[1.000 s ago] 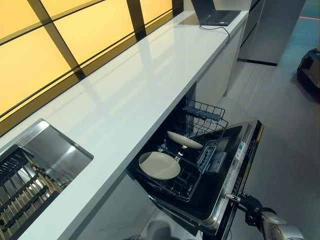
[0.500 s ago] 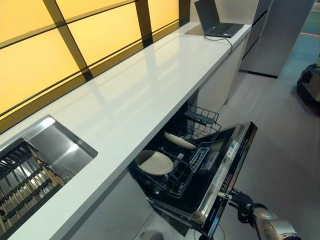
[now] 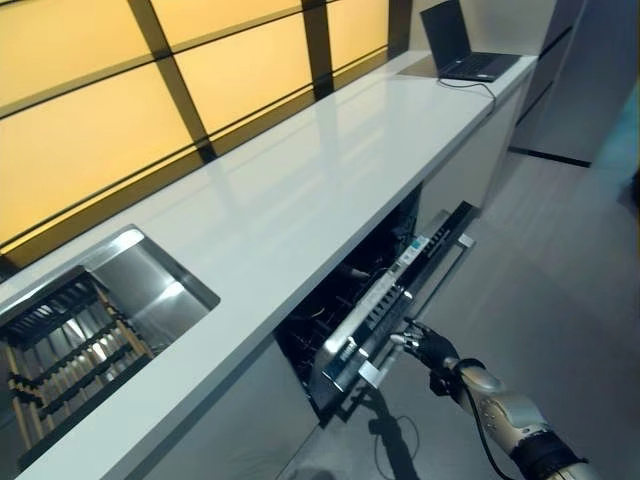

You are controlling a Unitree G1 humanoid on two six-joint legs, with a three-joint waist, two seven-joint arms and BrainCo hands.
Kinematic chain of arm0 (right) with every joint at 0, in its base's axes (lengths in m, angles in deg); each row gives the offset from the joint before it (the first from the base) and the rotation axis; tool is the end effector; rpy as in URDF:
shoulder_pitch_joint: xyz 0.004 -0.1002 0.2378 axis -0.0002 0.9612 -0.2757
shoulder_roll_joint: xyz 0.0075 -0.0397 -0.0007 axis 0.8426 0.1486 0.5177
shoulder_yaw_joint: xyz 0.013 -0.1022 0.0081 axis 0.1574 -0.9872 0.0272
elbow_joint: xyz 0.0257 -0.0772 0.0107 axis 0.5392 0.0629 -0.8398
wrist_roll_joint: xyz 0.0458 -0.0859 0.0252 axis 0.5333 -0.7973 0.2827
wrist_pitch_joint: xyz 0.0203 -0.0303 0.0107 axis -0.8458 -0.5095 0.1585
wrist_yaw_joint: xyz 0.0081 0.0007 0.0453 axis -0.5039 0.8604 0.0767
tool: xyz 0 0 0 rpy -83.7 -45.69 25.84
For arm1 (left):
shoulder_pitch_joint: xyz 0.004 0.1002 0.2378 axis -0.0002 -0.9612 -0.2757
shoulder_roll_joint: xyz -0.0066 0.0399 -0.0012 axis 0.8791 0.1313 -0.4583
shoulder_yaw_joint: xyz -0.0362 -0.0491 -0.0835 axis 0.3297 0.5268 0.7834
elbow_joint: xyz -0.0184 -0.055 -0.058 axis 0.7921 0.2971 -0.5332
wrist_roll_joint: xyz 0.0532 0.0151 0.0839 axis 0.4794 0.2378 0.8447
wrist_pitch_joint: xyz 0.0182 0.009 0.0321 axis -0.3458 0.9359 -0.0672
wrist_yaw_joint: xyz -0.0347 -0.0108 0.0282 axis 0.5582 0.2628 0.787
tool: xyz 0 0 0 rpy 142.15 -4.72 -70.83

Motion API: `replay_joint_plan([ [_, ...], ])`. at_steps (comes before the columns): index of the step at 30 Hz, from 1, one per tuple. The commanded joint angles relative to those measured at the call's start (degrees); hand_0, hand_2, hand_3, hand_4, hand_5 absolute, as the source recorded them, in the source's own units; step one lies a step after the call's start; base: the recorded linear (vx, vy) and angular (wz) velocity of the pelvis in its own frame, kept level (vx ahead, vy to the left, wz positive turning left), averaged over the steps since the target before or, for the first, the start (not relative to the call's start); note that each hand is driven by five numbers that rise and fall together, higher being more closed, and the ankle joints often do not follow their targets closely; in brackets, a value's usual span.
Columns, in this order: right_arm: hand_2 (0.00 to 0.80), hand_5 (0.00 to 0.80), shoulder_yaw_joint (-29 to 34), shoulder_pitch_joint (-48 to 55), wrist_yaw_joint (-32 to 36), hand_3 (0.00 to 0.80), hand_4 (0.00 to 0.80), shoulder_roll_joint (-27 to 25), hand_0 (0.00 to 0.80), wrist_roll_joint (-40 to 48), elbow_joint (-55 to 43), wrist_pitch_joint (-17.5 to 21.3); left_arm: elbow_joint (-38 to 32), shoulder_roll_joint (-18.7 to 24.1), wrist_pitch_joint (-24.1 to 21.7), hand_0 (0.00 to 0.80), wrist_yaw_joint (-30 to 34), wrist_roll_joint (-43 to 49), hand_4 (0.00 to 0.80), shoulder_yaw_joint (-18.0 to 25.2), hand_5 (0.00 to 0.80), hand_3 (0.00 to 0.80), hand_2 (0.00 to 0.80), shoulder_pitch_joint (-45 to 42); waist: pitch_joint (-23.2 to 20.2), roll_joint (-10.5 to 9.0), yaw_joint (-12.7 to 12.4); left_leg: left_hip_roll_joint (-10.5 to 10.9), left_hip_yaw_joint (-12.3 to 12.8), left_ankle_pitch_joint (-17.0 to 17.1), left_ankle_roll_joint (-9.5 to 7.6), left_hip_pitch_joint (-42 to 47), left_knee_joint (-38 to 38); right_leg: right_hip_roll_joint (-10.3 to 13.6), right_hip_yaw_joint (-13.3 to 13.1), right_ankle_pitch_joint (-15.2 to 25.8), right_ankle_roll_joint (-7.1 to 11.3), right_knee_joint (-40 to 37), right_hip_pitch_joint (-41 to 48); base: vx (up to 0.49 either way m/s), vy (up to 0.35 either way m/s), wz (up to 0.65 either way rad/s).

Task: Take plates into dishwasher

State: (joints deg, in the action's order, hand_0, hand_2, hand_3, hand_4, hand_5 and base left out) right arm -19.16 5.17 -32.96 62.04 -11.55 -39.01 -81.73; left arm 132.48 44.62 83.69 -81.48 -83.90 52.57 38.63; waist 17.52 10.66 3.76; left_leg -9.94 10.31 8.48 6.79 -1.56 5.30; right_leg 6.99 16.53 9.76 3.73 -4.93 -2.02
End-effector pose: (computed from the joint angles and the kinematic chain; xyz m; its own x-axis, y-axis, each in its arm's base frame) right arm 0.2864 -0.1865 0.0764 0.9356 0.2537 -0.2455 -0.2278 0.9651 0.1292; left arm 0.1530 0.1891 -0.0923 0.5182 -0.1140 -0.8476 0.5474 0.8056 0.2264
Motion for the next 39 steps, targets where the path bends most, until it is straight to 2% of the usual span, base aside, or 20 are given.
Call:
replay_joint_plan([
  [1,0.0,0.0,-2.34,-14.59,5.33,0.0,0.0,9.35,0.0,3.83,-6.29,5.67,0.56,3.28,-0.59,0.0,0.27,2.15,0.0,-3.38,0.0,0.0,0.0,4.95,1.42,-4.1,-3.3,6.08,3.34,-5.1,-3.06,2.51,-0.3,3.37,-0.55,-9.05,2.93,6.59,3.06,0.038,0.017,0.19],
  [9,0.0,0.0,-2.96,-13.79,7.01,0.0,0.0,10.86,0.0,2.06,-7.11,6.29,0.56,3.15,-0.17,0.0,0.16,2.35,0.0,-2.66,0.0,0.0,0.0,4.44,0.73,-4.35,-4.02,6.13,2.4,-5.47,-3.22,3.31,-0.43,3.54,-0.66,-9.69,3.04,7.19,4.08,0.028,-0.007,0.22],
  [18,0.0,0.0,-2.82,-12.59,6.42,0.0,0.0,9.73,0.0,1.53,-3.83,7.16,1.21,3.39,-1.33,0.0,0.23,2.66,0.0,-1.71,0.0,0.0,0.0,2.44,-0.11,-5.58,-5.26,6.06,0.91,-5.83,-3.47,4.03,-0.69,3.47,0.04,-10.45,2.79,8.06,5.21,0.05,0.01,0.07],
  [25,0.0,0.0,-0.95,-9.8,0.47,0.0,0.0,7.9,0.0,-1.98,1.37,8.84,1.34,4.46,-2.42,0.0,-0.89,1.92,0.0,0.03,0.0,0.0,0.0,0.53,-0.32,-7.28,-6.27,6.5,-0.35,-6.37,-4.61,4.23,-0.89,4.4,-0.46,-11.27,3.82,10.78,5.56,0.083,0.075,0.08],
  [27,0.0,0.0,0.38,-8.45,-1.39,0.0,0.0,6.71,0.0,-3.82,3.72,9.85,0.84,4.84,-2.16,0.0,-1.77,1.43,0.0,0.62,0.0,0.0,0.0,0.42,-0.04,-7.56,-6.28,6.59,-0.9,-6.32,-5.24,4.03,-0.8,5.01,-1.54,-11.27,4.11,13.17,4.69,-0.025,0.044,0.08],
  [28,0.0,0.0,1.77,-6.96,-2.7,0.0,0.0,5.13,0.0,-6.24,6.49,10.96,0.56,5.46,-1.67,0.0,-2.52,0.88,0.0,1.08,0.0,0.0,0.0,0.93,0.26,-7.82,-5.69,6.78,-1.89,-6.33,-5.9,3.81,-0.83,5.69,-4.52,-10.08,4.32,16.46,3.17,-0.061,0.01,0.18],
  [30,0.0,0.0,2.43,-5.81,-3.81,0.0,0.0,4.21,0.0,-7.96,7.44,11.34,0.54,5.76,-1.56,0.0,-2.9,0.75,0.0,1.32,0.0,0.0,0.0,1.28,0.37,-7.83,-5.16,6.84,-2.69,-6.29,-6.22,3.56,-0.79,5.75,-7.03,-9.3,4.32,18.28,2.1,-0.072,-0.03,0.45],
  [31,0.0,0.0,3.55,-3.43,-4.36,0.0,0.0,2.68,0.0,-9.55,8.58,11.25,0.55,6.13,-1.37,0.0,-3.62,0.48,0.0,1.51,0.0,0.0,0.0,1.78,0.44,-7.87,-4.1,7.04,-4.37,-6.16,-6.6,3.3,-0.63,5.32,-10.74,-8.55,4.28,20.17,0.65,-0.118,-0.102,0.87],
  [32,0.0,0.0,4.39,-1.29,-4.69,0.0,0.0,1.57,0.0,-10.88,9.39,11.56,0.44,6.48,-1.08,0.0,-3.9,0.56,0.0,1.71,0.0,0.0,0.0,2.21,0.19,-7.74,-3.39,6.97,-5.62,-5.82,-6.75,2.82,-0.35,4.43,-13.24,-7.91,4.15,20.6,-0.43,-0.182,-0.194,1.29],
  [34,0.0,0.0,6.34,5.0,-3.86,0.0,0.0,-0.84,0.0,-19.04,12.33,14.15,-0.2,7.9,-0.17,0.0,-4.98,-0.48,0.0,2.56,0.0,0.0,0.0,3.35,-0.08,-7.9,-1.62,7.29,-9.27,-5.38,-7.08,1.68,-0.3,1.42,-18.27,-8.3,3.89,21.34,-1.49,-0.249,-0.293,1.34],
  [35,0.0,0.0,6.43,6.43,-3.29,0.0,0.0,-1.29,0.0,-21.73,13.02,14.06,-0.39,8.31,0.18,0.0,-5.43,-1.28,0.0,2.89,0.0,0.0,0.0,3.48,-0.27,-8.0,-1.52,7.31,-10.08,-5.13,-7.15,1.22,-0.3,0.68,-18.84,-8.73,3.84,21.13,-1.41,-0.284,-0.326,1.3],
  [36,0.0,0.0,6.6,7.77,-2.94,0.0,0.0,-1.81,0.0,-23.48,15.27,15.28,-0.67,8.77,0.2,0.0,-5.81,-1.41,0.0,3.61,0.0,0.0,0.0,3.68,-0.45,-8.27,-2.05,7.07,-10.85,-4.38,-6.94,0.4,-0.3,-0.32,-18.17,-10.72,3.68,19.63,-0.19,-0.312,-0.339,1.37],
  [37,0.0,0.0,6.76,8.73,-2.19,0.0,0.0,-2.05,0.0,-25.59,18.22,16.56,-0.85,9.17,0.23,0.0,-6.17,-1.49,0.0,4.44,0.0,0.0,0.0,4.01,-0.54,-8.76,-3.21,6.86,-11.48,-3.54,-6.52,-1.0,-0.3,-1.05,-16.51,-13.04,3.07,17.7,1.91,-0.359,-0.414,1.39],
  [39,0.0,0.0,6.5,9.56,-1.94,0.0,0.0,-1.94,0.0,-26.84,24.18,16.93,-0.44,8.89,-0.83,0.0,-7.22,-1.73,0.0,6.08,0.0,0.0,0.0,3.72,-0.59,-9.5,-6.17,6.07,-12.6,-1.06,-4.51,-4.89,-0.55,-2.68,-12.92,-17.13,1.05,14.77,6.29,-0.316,-0.425,1.36],
])
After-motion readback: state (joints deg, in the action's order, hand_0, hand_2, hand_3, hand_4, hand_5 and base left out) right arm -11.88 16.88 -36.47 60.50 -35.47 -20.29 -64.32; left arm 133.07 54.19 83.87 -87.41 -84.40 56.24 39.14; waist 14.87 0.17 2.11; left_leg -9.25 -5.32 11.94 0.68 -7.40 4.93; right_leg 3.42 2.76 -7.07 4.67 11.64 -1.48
